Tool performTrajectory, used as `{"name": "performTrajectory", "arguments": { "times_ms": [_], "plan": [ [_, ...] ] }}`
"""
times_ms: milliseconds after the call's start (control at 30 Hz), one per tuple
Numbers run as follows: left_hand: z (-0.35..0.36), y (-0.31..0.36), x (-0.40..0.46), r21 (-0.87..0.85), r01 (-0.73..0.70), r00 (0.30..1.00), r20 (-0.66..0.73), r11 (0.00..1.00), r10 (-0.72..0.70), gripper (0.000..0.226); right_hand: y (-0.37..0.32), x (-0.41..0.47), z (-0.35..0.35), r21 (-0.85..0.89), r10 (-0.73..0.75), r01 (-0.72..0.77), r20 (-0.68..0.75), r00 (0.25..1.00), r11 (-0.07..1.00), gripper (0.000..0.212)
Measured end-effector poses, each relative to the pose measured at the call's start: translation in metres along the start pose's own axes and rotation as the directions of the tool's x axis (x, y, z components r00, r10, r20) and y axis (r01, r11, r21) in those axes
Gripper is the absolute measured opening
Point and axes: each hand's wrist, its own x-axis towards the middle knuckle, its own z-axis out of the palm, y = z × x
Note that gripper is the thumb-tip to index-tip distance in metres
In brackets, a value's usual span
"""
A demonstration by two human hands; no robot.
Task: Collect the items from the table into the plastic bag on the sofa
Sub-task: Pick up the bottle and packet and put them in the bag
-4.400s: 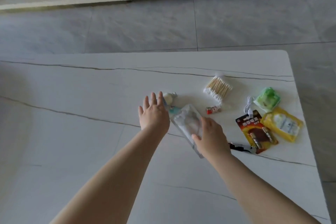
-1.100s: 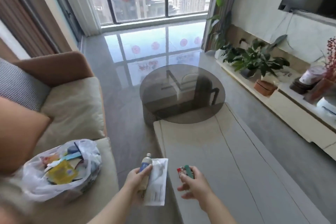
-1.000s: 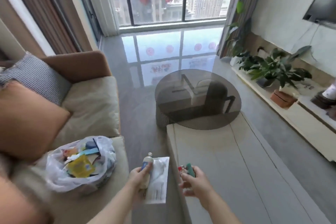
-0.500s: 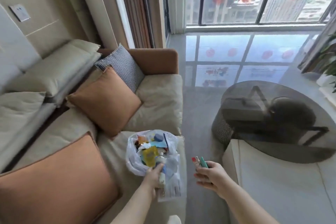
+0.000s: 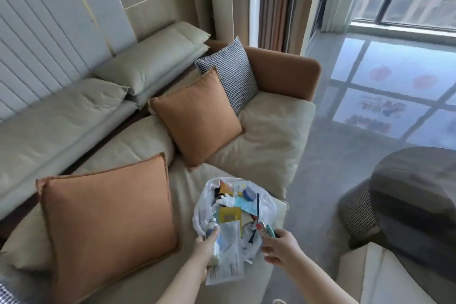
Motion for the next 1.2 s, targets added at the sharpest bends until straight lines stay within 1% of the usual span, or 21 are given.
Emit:
{"name": "performTrajectory", "arguments": {
  "times_ms": [67, 133, 200, 267, 333, 400, 433, 500, 533, 633, 700, 800, 833, 900, 933, 1000, 1100, 1200],
  "plan": [
    [0.012, 0.005, 0.013, -0.022, 0.012, 0.999, -0.031, 1.0, -0.012, 0.052, -0.01, 0.025, -0.006, -0.104, -0.034, 0.033, -0.01, 0.999, 0.994, 0.013],
    [0.023, 0.013, 0.022, -0.04, 0.022, 0.998, -0.058, 0.999, -0.024, 0.037, -0.019, 0.045, -0.01, -0.193, -0.055, 0.046, -0.038, 0.998, 0.98, 0.022],
    [0.031, 0.019, 0.034, -0.054, 0.048, 0.996, -0.077, 0.997, -0.052, 0.017, -0.025, 0.063, -0.01, -0.213, -0.057, 0.045, -0.05, 0.997, 0.976, 0.029],
    [0.039, 0.029, 0.045, -0.064, 0.095, 0.991, -0.084, 0.993, -0.1, 0.011, -0.031, 0.081, -0.007, -0.238, -0.059, 0.044, -0.053, 0.997, 0.97, 0.034],
    [0.045, 0.039, 0.058, -0.07, 0.131, 0.988, -0.074, 0.989, -0.136, 0.011, -0.037, 0.098, -0.001, -0.282, -0.073, 0.056, -0.05, 0.996, 0.958, 0.035],
    [0.052, 0.046, 0.077, -0.09, 0.161, 0.984, -0.057, 0.983, -0.167, 0.017, -0.044, 0.112, 0.005, -0.362, -0.091, 0.071, -0.04, 0.995, 0.93, 0.038],
    [0.054, 0.045, 0.091, -0.097, 0.172, 0.983, -0.052, 0.98, -0.178, 0.025, -0.049, 0.117, 0.009, -0.407, -0.095, 0.073, -0.033, 0.995, 0.91, 0.039],
    [0.058, 0.047, 0.12, -0.092, 0.208, 0.977, -0.038, 0.974, -0.212, 0.047, -0.06, 0.13, 0.017, -0.456, -0.092, 0.073, -0.02, 0.996, 0.887, 0.039],
    [0.06, 0.05, 0.133, -0.093, 0.217, 0.974, -0.039, 0.972, -0.221, 0.051, -0.065, 0.137, 0.021, -0.476, -0.091, 0.073, -0.014, 0.996, 0.876, 0.039],
    [0.063, 0.061, 0.168, -0.062, 0.175, 0.978, -0.104, 0.983, -0.181, 0.04, -0.069, 0.167, 0.037, -0.541, -0.093, 0.064, -0.027, 0.995, 0.839, 0.037],
    [0.066, 0.063, 0.188, 0.011, 0.137, 0.977, -0.164, 0.99, -0.134, 0.042, -0.068, 0.187, 0.05, -0.589, -0.108, 0.069, -0.032, 0.994, 0.805, 0.032],
    [0.068, 0.057, 0.207, 0.248, 0.103, 0.975, -0.218, 0.963, -0.048, 0.044, -0.07, 0.202, 0.069, -0.636, -0.113, 0.101, 0.022, 0.993, 0.765, 0.028],
    [0.068, 0.052, 0.211, 0.306, 0.09, 0.974, -0.225, 0.948, -0.02, 0.043, -0.069, 0.206, 0.074, -0.639, -0.114, 0.116, 0.045, 0.993, 0.761, 0.031],
    [0.067, 0.044, 0.214, 0.397, 0.061, 0.973, -0.227, 0.916, 0.034, 0.043, -0.063, 0.211, 0.083, -0.617, -0.094, 0.116, 0.069, 0.993, 0.778, 0.048],
    [0.066, 0.04, 0.214, 0.434, 0.047, 0.972, -0.226, 0.9, 0.058, 0.045, -0.059, 0.213, 0.085, -0.613, -0.075, 0.106, 0.076, 0.994, 0.783, 0.056],
    [0.064, 0.03, 0.213, 0.493, 0.018, 0.971, -0.218, 0.87, 0.103, 0.05, -0.053, 0.21, 0.087, -0.624, -0.06, 0.098, 0.081, 0.995, 0.775, 0.063],
    [0.061, 0.021, 0.209, 0.594, -0.017, 0.973, -0.177, 0.804, 0.151, 0.062, -0.053, 0.201, 0.084, -0.62, -0.032, 0.063, 0.062, 0.998, 0.782, 0.062],
    [0.063, 0.027, 0.194, 0.689, -0.049, 0.976, -0.119, 0.723, 0.18, 0.061, -0.053, 0.192, 0.079, -0.624, -0.006, 0.026, 0.035, 0.999, 0.781, 0.059]
  ]
}}
